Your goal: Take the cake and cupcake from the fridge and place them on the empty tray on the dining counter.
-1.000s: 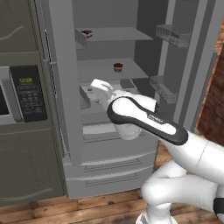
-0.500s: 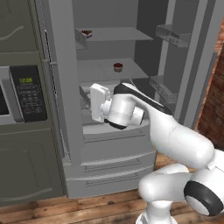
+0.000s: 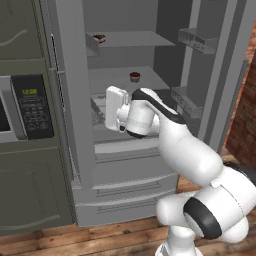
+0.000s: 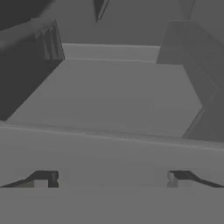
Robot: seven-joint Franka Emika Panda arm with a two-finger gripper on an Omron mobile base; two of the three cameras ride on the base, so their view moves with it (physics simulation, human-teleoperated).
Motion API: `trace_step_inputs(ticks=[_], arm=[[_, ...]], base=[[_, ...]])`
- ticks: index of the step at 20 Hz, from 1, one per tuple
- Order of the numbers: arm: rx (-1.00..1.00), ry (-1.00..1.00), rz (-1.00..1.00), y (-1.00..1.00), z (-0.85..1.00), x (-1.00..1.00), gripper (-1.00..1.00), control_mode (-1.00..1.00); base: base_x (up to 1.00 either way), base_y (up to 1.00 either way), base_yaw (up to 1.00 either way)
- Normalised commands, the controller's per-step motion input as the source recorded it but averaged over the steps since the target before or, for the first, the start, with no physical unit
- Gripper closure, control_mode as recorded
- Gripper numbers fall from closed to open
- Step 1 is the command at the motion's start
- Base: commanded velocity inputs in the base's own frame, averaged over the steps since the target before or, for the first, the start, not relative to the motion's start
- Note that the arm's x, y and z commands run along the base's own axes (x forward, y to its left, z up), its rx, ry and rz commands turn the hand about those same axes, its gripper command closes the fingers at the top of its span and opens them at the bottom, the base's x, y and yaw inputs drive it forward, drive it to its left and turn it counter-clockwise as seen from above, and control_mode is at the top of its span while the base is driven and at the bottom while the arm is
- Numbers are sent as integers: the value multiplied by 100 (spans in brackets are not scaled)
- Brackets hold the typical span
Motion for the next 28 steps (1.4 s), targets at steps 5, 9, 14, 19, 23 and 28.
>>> trace_step_inputs(ticks=[5,9,14,19,23,28], arm=[[-1,1,0,12,5,57,-100,-100],[0,5,0,10,1,64,-100,-100],[0,18,16,47,0,28,-100,-100],[0,25,33,85,0,1,-100,-100],[0,16,30,100,-13,0,-100,-100],[1,-5,18,81,-38,-12,-100,-100]], base=[[0,0,0],[0,0,0],[0,0,0],[0,0,0],[0,0,0],[0,0,0]])
